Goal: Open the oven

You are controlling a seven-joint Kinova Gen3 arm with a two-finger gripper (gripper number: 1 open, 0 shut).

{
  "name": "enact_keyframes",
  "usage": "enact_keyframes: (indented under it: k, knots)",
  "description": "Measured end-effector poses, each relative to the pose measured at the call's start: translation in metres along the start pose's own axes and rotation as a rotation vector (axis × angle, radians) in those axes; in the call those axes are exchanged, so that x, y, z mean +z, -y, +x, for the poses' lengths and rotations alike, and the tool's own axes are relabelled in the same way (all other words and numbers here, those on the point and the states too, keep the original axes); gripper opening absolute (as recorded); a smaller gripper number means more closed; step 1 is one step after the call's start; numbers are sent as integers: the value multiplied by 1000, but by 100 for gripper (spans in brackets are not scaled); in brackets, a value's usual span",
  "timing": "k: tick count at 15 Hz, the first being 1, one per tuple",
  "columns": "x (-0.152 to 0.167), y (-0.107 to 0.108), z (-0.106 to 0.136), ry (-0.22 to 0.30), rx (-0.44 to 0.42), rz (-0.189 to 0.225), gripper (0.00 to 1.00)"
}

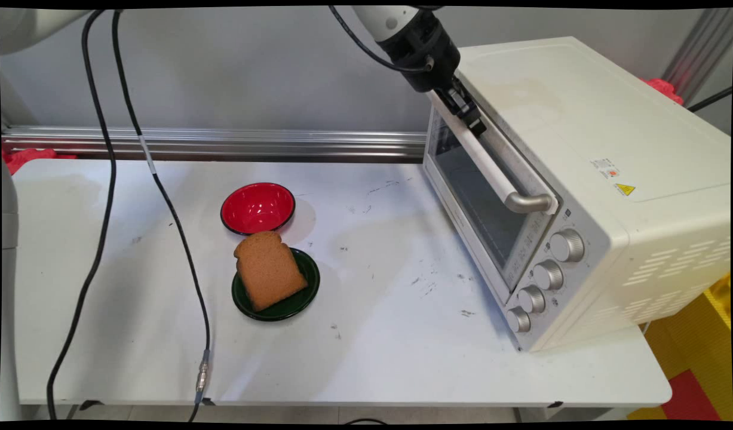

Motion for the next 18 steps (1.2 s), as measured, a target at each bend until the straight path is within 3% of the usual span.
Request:
enact_keyframes:
  k: [4,11,18]
  knots:
    - [1,0,-14,23,6,-3,0]
    - [-12,4,-63,90,3,-10,0]
    - [-13,8,-102,107,8,-24,0]
